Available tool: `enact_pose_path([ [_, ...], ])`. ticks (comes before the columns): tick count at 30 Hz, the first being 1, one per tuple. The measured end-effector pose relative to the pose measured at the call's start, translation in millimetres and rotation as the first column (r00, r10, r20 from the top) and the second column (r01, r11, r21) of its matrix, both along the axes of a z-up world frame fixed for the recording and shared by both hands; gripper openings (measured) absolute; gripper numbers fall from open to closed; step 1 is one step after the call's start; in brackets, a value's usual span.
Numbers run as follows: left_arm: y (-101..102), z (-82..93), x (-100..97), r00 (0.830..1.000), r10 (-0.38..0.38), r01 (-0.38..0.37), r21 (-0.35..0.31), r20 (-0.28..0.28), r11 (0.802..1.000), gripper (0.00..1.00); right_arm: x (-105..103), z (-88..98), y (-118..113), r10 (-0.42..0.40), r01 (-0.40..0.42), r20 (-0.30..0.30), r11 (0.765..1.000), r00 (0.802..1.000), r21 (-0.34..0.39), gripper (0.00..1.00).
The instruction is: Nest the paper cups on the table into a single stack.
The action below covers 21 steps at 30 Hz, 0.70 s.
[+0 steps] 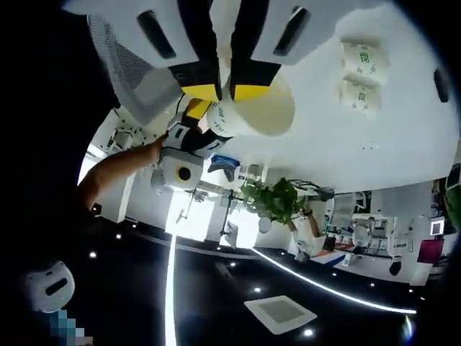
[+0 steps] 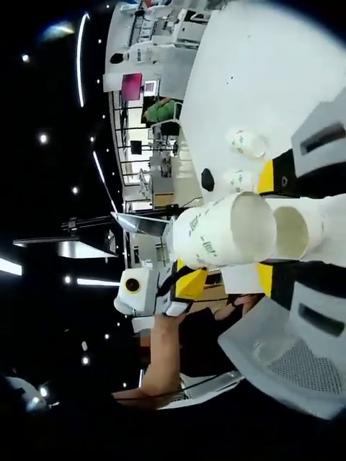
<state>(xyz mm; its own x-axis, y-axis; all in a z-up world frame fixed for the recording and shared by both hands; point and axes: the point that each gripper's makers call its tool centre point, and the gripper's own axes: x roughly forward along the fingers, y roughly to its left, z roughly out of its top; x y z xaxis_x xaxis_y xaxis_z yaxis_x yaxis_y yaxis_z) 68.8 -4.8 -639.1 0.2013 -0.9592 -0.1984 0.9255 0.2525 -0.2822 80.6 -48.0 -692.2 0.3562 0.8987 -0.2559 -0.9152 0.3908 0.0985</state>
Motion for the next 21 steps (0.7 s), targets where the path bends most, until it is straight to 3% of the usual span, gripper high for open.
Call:
enact_pose_path([
  [2, -3.4, 3.0, -5.2, 1.0, -0.022, 0.022, -0.004, 0.0, 1.0, 0.0, 1.0, 2.6, -2.1, -0.01, 0.01, 0.002, 1.0, 1.0, 0.013, 0.14],
  [3, -4.3, 4.1, -6.5, 0.999, -0.035, 0.035, -0.002, 0.024, 0.999, 0.0, 0.5, 2.3, -1.4, -0.011, 0.011, 0.001, 1.0, 1.0, 0.01, 0.15],
  [11, -4.9, -0.2, -5.0, 0.999, -0.034, 0.034, 0.032, 0.017, 0.999, 0.0, 3.3, -1.0, -3.8, -0.055, 0.055, 0.007, 0.999, 0.998, -0.002, 0.27],
  [21, -5.2, -8.1, -8.3, 0.998, -0.059, 0.055, 0.109, 0.029, 0.993, 0.0, 5.4, -6.9, -13.4, -0.102, 0.101, -0.032, 0.995, 0.994, -0.023, 0.42],
])
